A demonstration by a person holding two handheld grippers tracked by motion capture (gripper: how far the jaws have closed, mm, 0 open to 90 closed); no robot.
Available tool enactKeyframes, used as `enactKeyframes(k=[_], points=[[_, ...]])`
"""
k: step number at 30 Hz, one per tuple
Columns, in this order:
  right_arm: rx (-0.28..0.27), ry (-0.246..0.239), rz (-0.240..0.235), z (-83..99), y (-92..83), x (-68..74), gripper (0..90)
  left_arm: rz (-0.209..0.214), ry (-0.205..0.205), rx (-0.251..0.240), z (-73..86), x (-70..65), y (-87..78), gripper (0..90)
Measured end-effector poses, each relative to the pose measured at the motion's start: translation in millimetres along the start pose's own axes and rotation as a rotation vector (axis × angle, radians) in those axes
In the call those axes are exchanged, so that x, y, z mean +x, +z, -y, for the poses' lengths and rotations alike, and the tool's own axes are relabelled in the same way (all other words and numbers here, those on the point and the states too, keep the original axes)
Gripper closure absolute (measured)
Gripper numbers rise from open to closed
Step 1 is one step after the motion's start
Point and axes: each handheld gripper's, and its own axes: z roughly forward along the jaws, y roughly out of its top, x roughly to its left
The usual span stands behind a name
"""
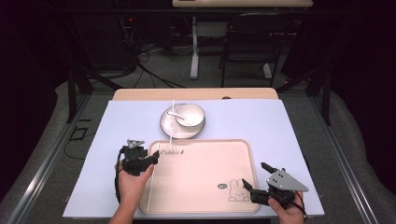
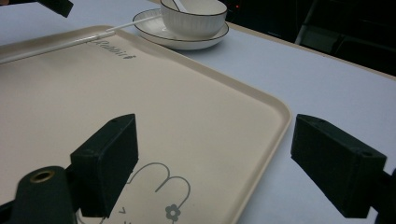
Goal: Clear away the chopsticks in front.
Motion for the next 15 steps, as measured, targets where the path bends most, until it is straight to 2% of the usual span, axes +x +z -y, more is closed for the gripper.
enactKeyframes(k=[8, 15], points=[[0.0, -0.001, 0.003, 0.0, 0.9, -0.1, 14.5, 0.009, -0.01, -0.019, -18.9, 9.5, 3.1, 43.1], [0.001, 0.0, 0.006, 0.1, 0.5, 0.0, 14.6, 0.024, 0.0, -0.03, -35.5, 10.9, 8.7, 42.5]])
